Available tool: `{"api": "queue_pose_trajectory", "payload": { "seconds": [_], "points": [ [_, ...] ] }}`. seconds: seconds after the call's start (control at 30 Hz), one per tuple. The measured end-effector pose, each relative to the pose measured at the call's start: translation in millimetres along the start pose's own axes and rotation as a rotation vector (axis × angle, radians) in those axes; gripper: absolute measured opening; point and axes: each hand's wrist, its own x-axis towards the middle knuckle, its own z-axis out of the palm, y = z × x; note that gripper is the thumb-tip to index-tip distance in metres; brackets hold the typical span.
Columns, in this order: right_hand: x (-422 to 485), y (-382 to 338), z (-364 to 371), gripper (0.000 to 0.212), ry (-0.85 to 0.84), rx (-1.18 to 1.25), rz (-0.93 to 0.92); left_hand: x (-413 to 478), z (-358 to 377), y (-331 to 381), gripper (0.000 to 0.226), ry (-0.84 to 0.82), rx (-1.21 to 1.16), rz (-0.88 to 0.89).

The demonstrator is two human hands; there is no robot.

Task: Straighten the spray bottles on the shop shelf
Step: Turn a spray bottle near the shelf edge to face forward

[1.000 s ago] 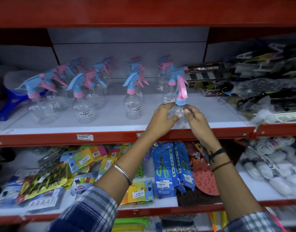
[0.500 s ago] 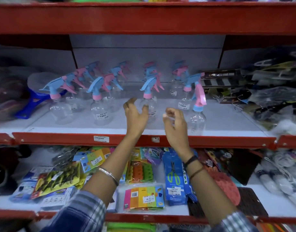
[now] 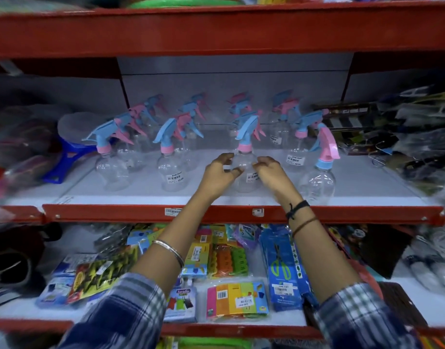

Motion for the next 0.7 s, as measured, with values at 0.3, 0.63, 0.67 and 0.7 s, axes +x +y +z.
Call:
{"api": "queue_pose_trajectory", "payload": {
  "seconds": [0.3,0.63,0.67,0.7],
  "points": [
    [-41.5,10.0,-5.9,0.022,-0.038,0.024,-0.029,-41.1,-11.1,1.5,0.053,-0.039,0.068,0.106],
    [-72.9,13.9,7.0,0.036,0.178,-0.051,-0.128,-57.1,-15.9,-8.8,0.046,0.013,0.053,0.104],
    [-79.0,14.4,11.5,0.033,0.279,-0.056,-0.201,-59.5,-19.9,-11.6,0.041,0.07,0.03,0.119],
    [-87.4,13.4,16.8,0.028,0.367,-0.036,-0.276,-63.0,-24.6,-14.2,0.035,0.144,-0.003,0.142]
  ]
}}
